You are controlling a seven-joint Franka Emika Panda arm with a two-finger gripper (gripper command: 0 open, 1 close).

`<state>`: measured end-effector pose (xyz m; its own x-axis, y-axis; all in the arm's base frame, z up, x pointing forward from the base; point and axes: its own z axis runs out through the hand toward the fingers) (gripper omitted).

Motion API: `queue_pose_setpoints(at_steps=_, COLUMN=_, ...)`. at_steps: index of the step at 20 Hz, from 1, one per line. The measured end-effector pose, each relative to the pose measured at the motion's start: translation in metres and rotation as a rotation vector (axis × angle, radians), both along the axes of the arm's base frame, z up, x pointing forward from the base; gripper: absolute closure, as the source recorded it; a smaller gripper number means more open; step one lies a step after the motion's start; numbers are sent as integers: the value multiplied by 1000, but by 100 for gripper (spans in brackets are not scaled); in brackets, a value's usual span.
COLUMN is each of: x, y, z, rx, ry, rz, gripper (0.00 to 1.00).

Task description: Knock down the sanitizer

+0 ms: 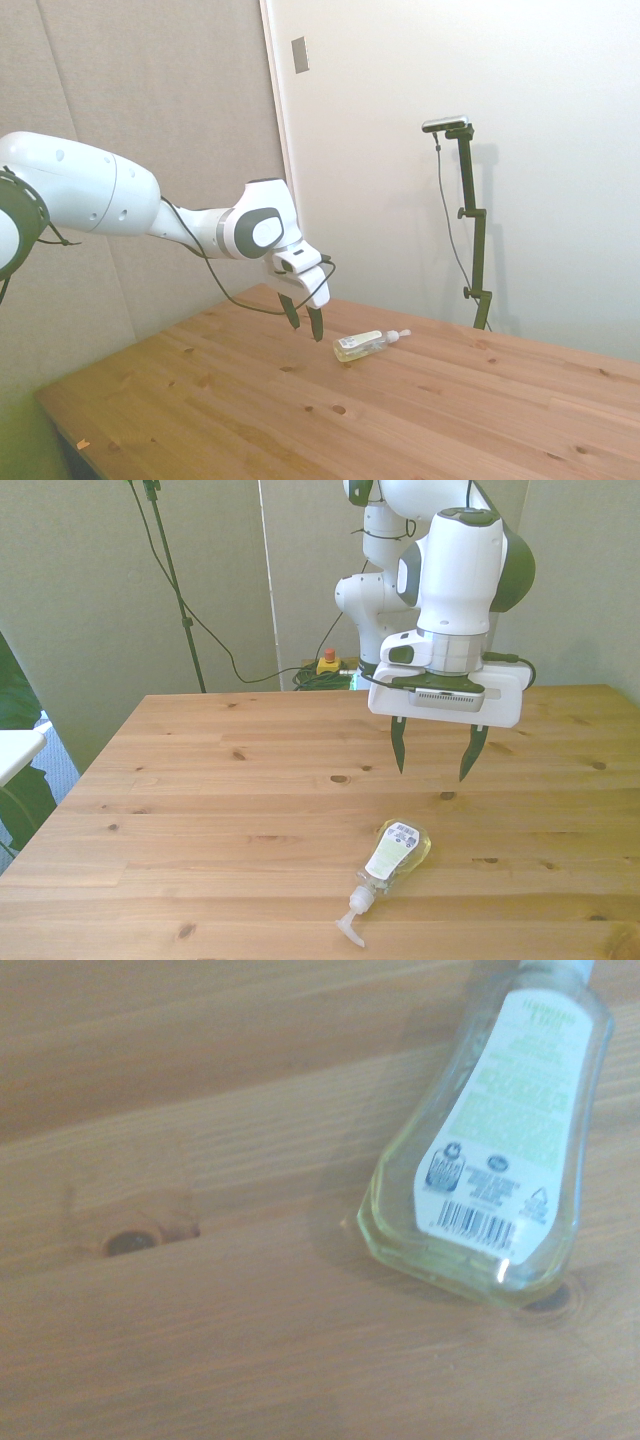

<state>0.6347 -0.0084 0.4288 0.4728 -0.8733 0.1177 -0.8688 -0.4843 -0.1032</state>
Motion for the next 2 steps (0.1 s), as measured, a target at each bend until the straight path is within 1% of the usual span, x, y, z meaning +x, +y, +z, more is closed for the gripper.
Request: queue_pose_setpoints(at_steps=2, x=-5, y=5, z=-3, rx=0, ry=3, rz=9, gripper=0)
